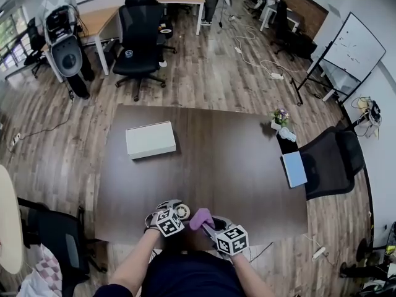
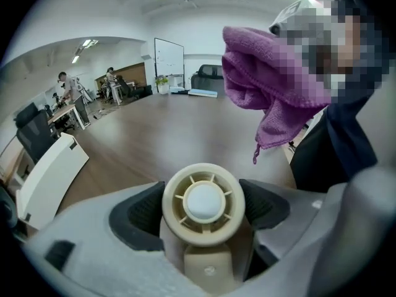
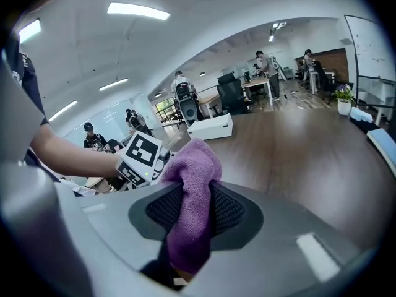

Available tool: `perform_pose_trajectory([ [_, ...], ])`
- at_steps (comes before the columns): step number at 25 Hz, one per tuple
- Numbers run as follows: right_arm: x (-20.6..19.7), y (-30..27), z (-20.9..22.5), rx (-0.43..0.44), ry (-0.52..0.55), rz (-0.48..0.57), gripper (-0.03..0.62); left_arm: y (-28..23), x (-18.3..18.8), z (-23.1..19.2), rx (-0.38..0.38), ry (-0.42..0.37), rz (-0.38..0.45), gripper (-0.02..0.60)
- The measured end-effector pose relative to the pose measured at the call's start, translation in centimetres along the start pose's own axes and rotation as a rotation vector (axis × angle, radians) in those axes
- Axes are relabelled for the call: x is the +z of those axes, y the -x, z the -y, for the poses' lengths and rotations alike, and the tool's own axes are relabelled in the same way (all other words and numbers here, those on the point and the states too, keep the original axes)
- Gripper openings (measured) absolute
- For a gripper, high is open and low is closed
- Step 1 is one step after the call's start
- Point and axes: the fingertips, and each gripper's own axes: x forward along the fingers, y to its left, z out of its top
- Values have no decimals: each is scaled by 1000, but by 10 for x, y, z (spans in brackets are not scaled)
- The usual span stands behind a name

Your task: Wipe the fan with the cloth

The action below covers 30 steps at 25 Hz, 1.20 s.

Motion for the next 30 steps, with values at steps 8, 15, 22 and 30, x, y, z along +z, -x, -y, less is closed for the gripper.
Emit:
perform_pose_trajectory([
  [8, -41, -22, 12, -58, -14, -90, 132, -28, -20, -4, 25, -58, -106, 374],
  [15, -47, -23, 21, -77, -34, -105, 132, -42, -24, -7, 76, -44, -129, 374],
  [22, -52, -24, 28, -86, -64, -117, 132, -31, -5, -11, 101, 34, -9, 408],
  [30, -57, -30, 48, -149, -90, -131, 132, 37, 23, -34, 166, 326, 301, 456],
])
